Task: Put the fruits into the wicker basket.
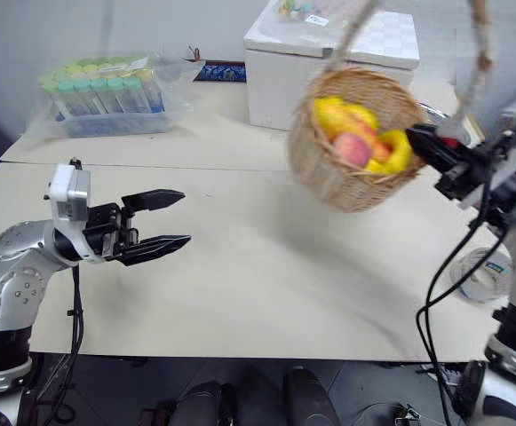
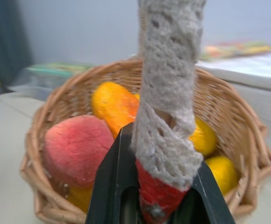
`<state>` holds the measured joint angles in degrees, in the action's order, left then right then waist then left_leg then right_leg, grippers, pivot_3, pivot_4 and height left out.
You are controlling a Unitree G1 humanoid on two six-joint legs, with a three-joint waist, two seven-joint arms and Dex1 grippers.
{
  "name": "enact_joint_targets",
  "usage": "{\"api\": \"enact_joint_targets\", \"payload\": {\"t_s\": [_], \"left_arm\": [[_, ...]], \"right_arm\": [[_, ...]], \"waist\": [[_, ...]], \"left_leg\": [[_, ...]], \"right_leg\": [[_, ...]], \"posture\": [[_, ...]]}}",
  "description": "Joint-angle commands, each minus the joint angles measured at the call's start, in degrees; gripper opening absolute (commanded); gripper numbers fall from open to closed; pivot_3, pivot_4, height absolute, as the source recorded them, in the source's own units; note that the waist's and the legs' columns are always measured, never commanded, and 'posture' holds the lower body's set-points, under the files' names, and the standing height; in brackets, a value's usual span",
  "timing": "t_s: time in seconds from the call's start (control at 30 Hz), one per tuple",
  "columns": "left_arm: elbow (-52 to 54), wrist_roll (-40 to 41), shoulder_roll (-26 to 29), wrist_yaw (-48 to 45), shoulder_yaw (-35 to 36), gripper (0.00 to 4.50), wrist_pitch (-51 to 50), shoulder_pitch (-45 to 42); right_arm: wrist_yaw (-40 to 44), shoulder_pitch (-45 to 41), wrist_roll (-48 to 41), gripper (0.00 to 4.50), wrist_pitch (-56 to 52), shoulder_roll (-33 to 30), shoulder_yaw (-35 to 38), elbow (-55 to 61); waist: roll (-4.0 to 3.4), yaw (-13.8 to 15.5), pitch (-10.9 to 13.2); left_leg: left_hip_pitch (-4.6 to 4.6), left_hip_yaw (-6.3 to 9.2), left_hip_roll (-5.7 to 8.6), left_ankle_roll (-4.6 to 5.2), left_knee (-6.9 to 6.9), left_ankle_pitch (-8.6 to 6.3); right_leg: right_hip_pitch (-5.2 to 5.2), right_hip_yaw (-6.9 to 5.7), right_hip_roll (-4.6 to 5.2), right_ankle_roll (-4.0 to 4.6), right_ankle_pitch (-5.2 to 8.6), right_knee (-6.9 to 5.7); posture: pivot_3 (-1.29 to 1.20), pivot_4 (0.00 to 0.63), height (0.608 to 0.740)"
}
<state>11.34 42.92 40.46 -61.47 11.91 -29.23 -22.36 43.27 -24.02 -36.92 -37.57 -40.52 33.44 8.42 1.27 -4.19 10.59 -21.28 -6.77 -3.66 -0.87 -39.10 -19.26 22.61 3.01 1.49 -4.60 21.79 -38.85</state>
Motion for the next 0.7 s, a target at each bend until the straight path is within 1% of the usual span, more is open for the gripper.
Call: {"api": "enact_joint_targets", "payload": {"t_s": [0.03, 0.17, 0.33, 0.4, 0.43, 0.5, 0.6, 0.7], "left_arm": [[-2.7, -1.1, -0.7, -0.8, -0.6, 4.50, 2.1, -3.8], [-4.6, -1.9, -2.1, -2.1, -2.7, 4.50, 2.7, -6.6], [-6.7, -3.0, -2.2, -3.6, -3.6, 4.50, 3.4, -8.5], [-7.7, -3.4, -2.1, -4.1, -3.5, 4.50, 4.0, -9.1], [-8.0, -3.6, -2.1, -4.2, -3.5, 4.50, 4.2, -9.4], [-9.7, -4.7, -2.9, -3.2, -3.0, 4.50, 5.9, -10.6], [-11.1, -5.9, -3.0, -3.0, -3.0, 4.50, 7.0, -11.4], [-11.8, -6.7, -1.8, -4.0, -3.1, 4.50, 7.0, -10.2]], "right_arm": [[-2.1, 1.4, 2.5, 0.17, 7.3, -0.4, 3.2, -1.8], [-7.2, 1.4, 7.6, 0.17, 15.9, 3.2, 1.5, -9.4], [-8.4, 0.3, 11.5, 0.17, 21.0, 3.3, -1.8, -19.1], [-9.5, -0.2, 13.0, 0.91, 22.5, 2.5, -2.4, -20.8], [-9.9, -0.3, 13.4, 1.14, 23.2, 2.2, -2.5, -21.4], [-10.0, -0.6, 12.0, 1.81, 23.0, 2.1, -1.6, -21.4], [-7.9, 1.3, 10.3, 2.76, 22.3, 1.1, -0.8, -19.5], [-4.4, 5.5, 9.8, 3.77, 21.3, -2.9, 0.3, -16.3]], "waist": [[0.00, -0.1, 0.0], [-0.01, -0.5, 0.0], [-0.04, -0.6, 0.0], [-0.04, -0.6, 0.0], [-0.04, -0.6, 0.0], [-0.04, -0.5, 0.0], [-0.04, -0.3, 0.0], [-0.04, 0.0, 0.0]], "left_leg": [[0.01, -0.03, 0.00, -0.01, 0.00, 0.01], [0.11, -0.19, 0.01, -0.01, 0.01, 0.02], [0.11, -0.21, 0.00, -0.05, 0.04, 0.04], [0.15, -0.23, -0.02, -0.05, 0.00, 0.04], [0.14, -0.23, -0.01, -0.05, 0.01, 0.04], [0.14, -0.23, -0.01, -0.05, 0.00, 0.04], [0.13, -0.22, 0.00, -0.04, -0.01, 0.05], [0.11, -0.20, 0.00, -0.04, 0.01, 0.04]], "right_leg": [[0.00, 0.04, -0.02, 0.00, 0.00, 0.01], [0.01, 0.17, -0.07, 0.00, 0.00, -0.03], [0.06, 0.20, -0.09, 0.00, 0.00, -0.06], [0.04, 0.21, -0.09, 0.00, 0.00, -0.10], [0.04, 0.22, -0.09, 0.00, 0.00, -0.10], [0.04, 0.22, -0.08, 0.00, 0.00, -0.12], [0.04, 0.21, -0.07, 0.00, 0.00, -0.12], [0.05, 0.20, -0.05, 0.00, 0.00, -0.12]], "posture": [[0.00, 0.150, 0.740], [0.00, 0.150, 0.740], [0.00, 0.150, 0.740], [0.00, 0.150, 0.740], [0.00, 0.150, 0.740], [0.00, 0.150, 0.740], [0.00, 0.150, 0.740], [0.00, 0.150, 0.740]]}}
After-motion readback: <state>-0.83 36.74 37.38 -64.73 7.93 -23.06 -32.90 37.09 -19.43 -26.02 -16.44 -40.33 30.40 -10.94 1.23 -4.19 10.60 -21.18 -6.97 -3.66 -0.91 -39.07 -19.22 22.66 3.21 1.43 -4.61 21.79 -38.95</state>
